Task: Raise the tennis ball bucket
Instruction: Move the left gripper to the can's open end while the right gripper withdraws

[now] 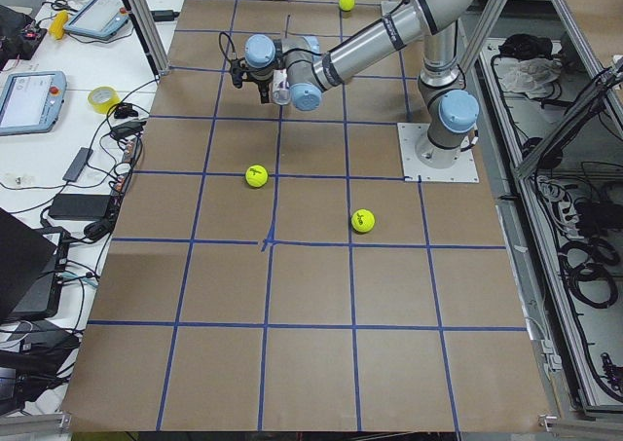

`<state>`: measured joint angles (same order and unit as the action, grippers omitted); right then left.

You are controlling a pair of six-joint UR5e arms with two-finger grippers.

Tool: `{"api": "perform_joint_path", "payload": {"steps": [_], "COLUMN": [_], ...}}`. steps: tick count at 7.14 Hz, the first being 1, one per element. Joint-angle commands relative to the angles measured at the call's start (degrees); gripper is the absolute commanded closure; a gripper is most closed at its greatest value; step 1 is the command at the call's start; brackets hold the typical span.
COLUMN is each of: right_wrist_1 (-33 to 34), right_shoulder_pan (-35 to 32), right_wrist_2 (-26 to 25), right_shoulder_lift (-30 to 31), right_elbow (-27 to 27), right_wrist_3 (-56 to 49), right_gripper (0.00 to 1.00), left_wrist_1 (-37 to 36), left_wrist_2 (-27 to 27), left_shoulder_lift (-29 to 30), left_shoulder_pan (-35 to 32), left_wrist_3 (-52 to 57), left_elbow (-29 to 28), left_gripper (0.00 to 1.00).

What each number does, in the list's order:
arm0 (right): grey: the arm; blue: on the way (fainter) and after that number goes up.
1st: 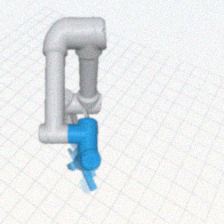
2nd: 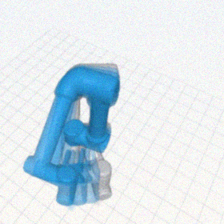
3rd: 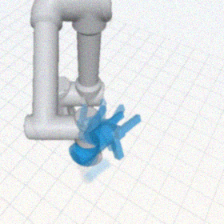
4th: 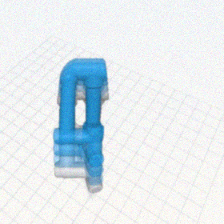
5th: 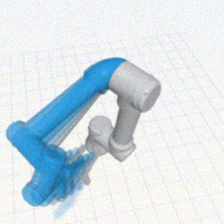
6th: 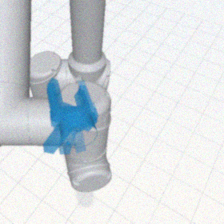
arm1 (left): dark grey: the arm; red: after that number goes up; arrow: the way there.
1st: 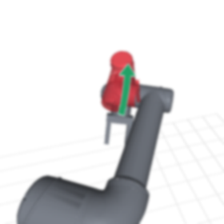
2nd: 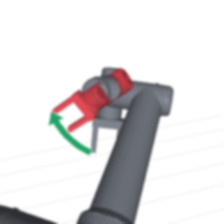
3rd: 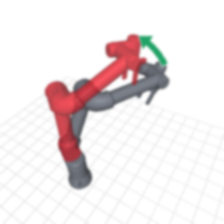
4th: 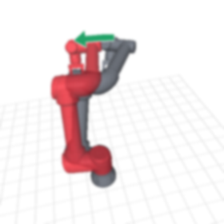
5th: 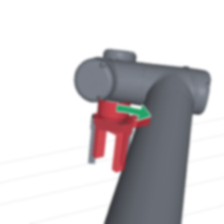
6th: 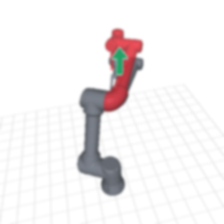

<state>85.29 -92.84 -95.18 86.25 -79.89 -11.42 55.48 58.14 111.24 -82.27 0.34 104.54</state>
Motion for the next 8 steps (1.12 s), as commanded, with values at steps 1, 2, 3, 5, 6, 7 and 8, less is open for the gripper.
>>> {"api": "perform_joint_path", "payload": {"steps": [1, 2, 3, 5, 6, 7, 8], "right_wrist_1": [0.6, 0.1, 0.0, -0.7, -0.6, -0.7, -0.7], "right_shoulder_pan": [0.5, 0.3, 0.5, 0.4, 0.4, 0.4, 0.4], "right_wrist_2": [-0.6, 0.2, 0.2, 0.2, -0.2, -0.3, -0.4], "right_shoulder_lift": [0.9, 0.9, 1.4, 2.3, 2.3, 2.4, 2.4], "right_elbow": [-0.3, -0.9, -1.2, -1.4, -1.5, -1.5, -1.5], "right_wrist_3": [6.4, 7.2, 10.7, 11.6, 11.1, 10.9, 10.7], "right_gripper": [0.0, 0.0, 0.0, 0.0, 0.0, 0.0, 0.0], "left_wrist_1": [-0.6, -0.4, -0.1, 0.0, 0.0, 0.0, -0.3], "left_wrist_2": [-0.8, -0.8, -0.9, -0.8, -0.9, -0.9, -1.0], "left_shoulder_lift": [2.8, 2.8, 2.8, 3.1, 3.5, 4.0, 4.1], "left_shoulder_pan": [-1.7, -2.0, -2.3, -5.2, -5.3, -5.4, -5.4], "left_wrist_3": [0.3, 0.0, -0.9, -3.2, -3.3, -3.2, -3.7], "left_elbow": [1.2, 2.1, 2.4, 2.3, 2.4, 2.4, 2.3], "left_gripper": [0.0, 0.0, 0.0, 0.0, 0.0, 0.0, 0.5]}}
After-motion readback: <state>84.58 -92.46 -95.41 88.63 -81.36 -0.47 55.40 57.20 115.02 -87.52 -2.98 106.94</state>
